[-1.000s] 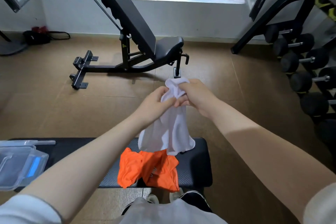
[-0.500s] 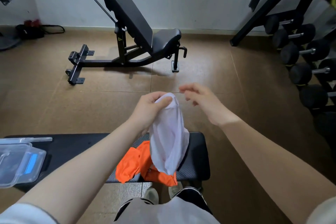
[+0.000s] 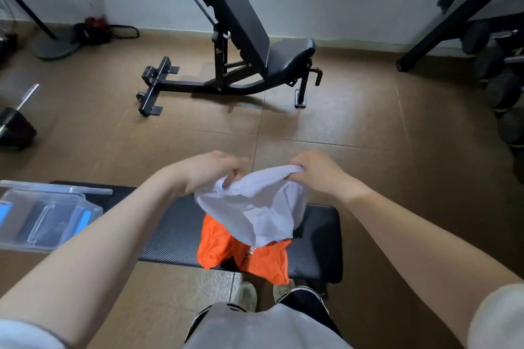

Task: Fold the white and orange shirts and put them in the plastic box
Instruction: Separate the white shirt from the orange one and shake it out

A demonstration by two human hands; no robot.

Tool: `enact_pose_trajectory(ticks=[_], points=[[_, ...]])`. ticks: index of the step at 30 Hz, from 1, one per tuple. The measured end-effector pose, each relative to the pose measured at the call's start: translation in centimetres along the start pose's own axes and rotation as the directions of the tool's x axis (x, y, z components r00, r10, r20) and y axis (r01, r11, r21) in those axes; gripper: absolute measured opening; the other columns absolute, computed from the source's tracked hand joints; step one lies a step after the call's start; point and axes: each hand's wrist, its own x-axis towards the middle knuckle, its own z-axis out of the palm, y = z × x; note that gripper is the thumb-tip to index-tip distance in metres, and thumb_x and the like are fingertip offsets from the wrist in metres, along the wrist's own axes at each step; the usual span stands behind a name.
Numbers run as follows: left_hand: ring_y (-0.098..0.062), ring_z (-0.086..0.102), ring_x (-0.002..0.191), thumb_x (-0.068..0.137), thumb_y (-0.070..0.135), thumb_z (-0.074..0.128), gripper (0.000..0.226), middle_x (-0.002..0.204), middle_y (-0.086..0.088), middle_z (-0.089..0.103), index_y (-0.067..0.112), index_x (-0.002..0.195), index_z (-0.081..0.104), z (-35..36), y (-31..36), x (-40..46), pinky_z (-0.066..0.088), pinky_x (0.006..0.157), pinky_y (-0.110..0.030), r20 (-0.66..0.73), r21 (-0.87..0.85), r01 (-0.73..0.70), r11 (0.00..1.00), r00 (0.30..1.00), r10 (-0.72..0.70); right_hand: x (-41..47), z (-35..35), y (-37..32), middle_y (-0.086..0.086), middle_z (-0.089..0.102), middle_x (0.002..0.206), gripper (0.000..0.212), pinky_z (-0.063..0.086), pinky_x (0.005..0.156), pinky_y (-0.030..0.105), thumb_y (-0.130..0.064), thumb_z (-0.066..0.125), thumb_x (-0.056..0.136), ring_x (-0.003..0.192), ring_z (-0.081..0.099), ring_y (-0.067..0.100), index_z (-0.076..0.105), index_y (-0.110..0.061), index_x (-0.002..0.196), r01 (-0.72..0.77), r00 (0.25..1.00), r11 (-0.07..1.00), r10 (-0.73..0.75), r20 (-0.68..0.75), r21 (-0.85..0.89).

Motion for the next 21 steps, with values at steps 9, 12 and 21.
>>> enact_pose_trajectory(ticks=[9, 12, 21], points=[[-0.017, 0.049, 0.059, 0.077, 0.037, 0.05, 0.034, 0.057, -0.006, 0.056, 0.016, 0.051, 0.046, 2.0, 1.0, 2.6, 0.038, 0.058, -0.032, -0.294, 0.391, -0.093, 0.916, 0.93, 0.219, -0.4, -1.1, -3.5, -0.002, 0.045, 0.062, 0.029, 0.03, 0.056, 0.023, -0.022, 0.055, 0.091, 0.059, 0.042, 0.007, 0.049, -0.009, 0.065, 0.091, 0.995, 0.922, -0.07, -0.069, 0.377], [-0.007, 0.051, 0.056, 0.072, 0.013, 0.041, 0.02, 0.061, 0.0, 0.062, 0.013, 0.067, 0.06, 1.4, 1.7, 1.3, 0.04, 0.056, -0.021, -0.435, -0.199, -0.283, 0.938, 0.883, 0.174, -1.1, -1.4, -1.5, -0.004, 0.057, 0.075, 0.019, 0.039, 0.059, 0.009, -0.026, 0.063, 0.087, 0.065, 0.052, -0.003, 0.056, -0.009, 0.08, 0.033, 0.982, 0.844, -0.125, 0.138, 0.535], [-0.022, 0.051, 0.092, 0.091, 0.006, 0.038, 0.024, 0.091, -0.003, 0.059, 0.017, 0.102, 0.056, -2.4, -1.7, 0.6, 0.042, 0.069, -0.027, -0.628, -0.551, -0.2, 0.81, 0.739, -0.244, -1.4, 1.3, 3.1, 0.007, 0.069, 0.094, 0.027, 0.045, 0.069, 0.02, -0.023, 0.056, 0.092, 0.081, 0.057, 0.009, 0.068, 0.0, 0.097, -0.219, 0.964, 0.823, 0.099, 0.248, 0.525]])
